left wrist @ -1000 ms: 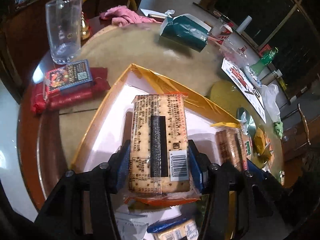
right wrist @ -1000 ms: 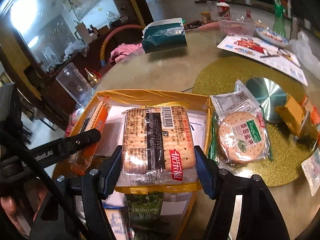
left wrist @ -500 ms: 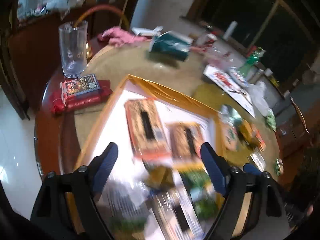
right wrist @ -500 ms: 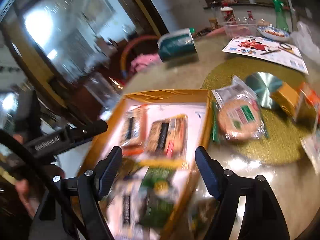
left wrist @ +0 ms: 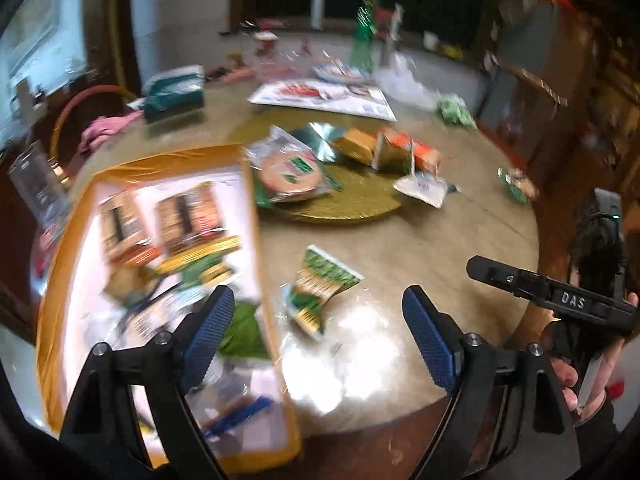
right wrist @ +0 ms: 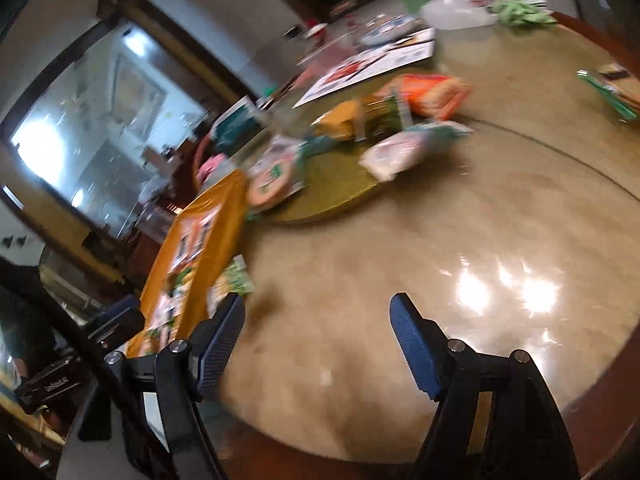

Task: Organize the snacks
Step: 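Grasp the green garlic pea bag on the table with the left gripper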

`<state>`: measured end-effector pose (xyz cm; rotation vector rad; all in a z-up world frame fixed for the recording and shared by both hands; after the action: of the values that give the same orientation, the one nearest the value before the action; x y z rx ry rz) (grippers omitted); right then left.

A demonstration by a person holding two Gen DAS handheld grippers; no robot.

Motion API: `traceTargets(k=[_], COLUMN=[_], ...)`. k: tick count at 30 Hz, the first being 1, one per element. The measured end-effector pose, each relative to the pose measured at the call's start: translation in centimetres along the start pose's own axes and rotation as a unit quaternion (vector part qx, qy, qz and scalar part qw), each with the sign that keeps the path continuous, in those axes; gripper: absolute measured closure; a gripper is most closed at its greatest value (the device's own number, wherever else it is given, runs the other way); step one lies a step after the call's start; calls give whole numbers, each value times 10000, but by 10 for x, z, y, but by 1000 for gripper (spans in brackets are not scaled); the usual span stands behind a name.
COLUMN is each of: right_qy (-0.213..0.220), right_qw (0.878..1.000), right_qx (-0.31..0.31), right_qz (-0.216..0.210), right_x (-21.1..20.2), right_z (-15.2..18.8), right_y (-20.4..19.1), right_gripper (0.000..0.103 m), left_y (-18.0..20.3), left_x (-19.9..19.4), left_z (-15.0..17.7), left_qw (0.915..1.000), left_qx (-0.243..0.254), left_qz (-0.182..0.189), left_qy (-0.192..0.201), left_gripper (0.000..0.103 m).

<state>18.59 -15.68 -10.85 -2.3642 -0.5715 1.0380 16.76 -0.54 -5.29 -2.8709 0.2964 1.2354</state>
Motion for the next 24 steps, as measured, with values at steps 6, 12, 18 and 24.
traceTargets(k=[6,12,18,24], right_qy=[320,290,154,126], right_qw=[9983,9982,9998,9993], right_qx=[-184,-369,49,227], right_qz=[455,373,-101,-253], right_x=[-3,-2,0,-2], right_z=[-5,0,0,1], right_y=[14,12,20,21], right_gripper=[28,28,28,28], left_y=[21,18,16,12], left_x=[62,85,75,71], left_z=[1,13,18,16], left_qw=[9944,9851,9899,9890], left_qx=[513,872,524,-247], left_qz=[180,-271,-157,88], left_qy=[-911,-1457,-1304,-1458], left_gripper=[38,39,39,37])
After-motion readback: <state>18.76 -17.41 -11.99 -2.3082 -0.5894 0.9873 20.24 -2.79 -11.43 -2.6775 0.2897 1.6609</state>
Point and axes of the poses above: each gripper's, at about its wrist camera, not at the fingertips, and x roughly the way its jaws point, y to its right, z to its underside, the point moved 9 cm from there along x, roughly the way its jaws point, and after that the axes turned 5 degrees about y, right-handed, at the moved point
